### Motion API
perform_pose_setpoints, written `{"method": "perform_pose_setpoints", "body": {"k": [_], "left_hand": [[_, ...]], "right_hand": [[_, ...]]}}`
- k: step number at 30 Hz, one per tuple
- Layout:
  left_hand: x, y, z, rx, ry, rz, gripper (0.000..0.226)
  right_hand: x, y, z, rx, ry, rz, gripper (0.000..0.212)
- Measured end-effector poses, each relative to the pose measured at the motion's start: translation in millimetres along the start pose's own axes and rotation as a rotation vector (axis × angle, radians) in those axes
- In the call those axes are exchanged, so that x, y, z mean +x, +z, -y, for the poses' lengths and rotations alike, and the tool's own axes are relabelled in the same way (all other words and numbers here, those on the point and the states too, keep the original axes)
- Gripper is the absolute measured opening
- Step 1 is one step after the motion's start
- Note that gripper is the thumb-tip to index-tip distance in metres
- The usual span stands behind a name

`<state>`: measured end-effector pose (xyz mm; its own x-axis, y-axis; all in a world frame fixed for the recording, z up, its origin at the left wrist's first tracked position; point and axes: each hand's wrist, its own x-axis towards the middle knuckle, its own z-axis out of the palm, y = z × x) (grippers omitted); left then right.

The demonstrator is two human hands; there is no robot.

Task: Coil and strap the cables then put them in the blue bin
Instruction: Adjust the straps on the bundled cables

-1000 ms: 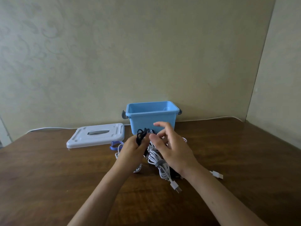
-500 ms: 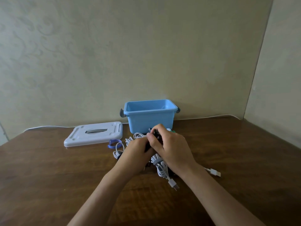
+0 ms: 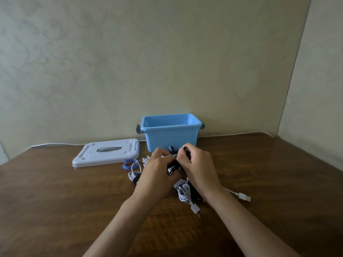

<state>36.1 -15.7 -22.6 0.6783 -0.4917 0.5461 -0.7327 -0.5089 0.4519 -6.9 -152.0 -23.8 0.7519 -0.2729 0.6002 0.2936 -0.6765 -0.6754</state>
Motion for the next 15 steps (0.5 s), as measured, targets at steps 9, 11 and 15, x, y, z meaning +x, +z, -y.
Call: {"method": "perform_pose_setpoints", "body": {"k": [9, 11, 15], "left_hand": [[3.9, -13.6, -1.9, -0.541, -0.248, -0.053, 0.030], [5.5, -20.2, 0.4, -0.635, -0.258, -0.151, 0.027], [6.6, -22.6, 6.5, -0.565, -0.211, -0.053, 0.032]], "right_hand": [[6.1, -5.9, -15.7, 0.118, 0.170, -0.058, 0.036], [7.9, -11.1, -20.1, 0.140, 0.188, -0.066, 0.036], [6.4, -13.1, -19.1, 0.162, 0.163, -0.010, 0.034]]}}
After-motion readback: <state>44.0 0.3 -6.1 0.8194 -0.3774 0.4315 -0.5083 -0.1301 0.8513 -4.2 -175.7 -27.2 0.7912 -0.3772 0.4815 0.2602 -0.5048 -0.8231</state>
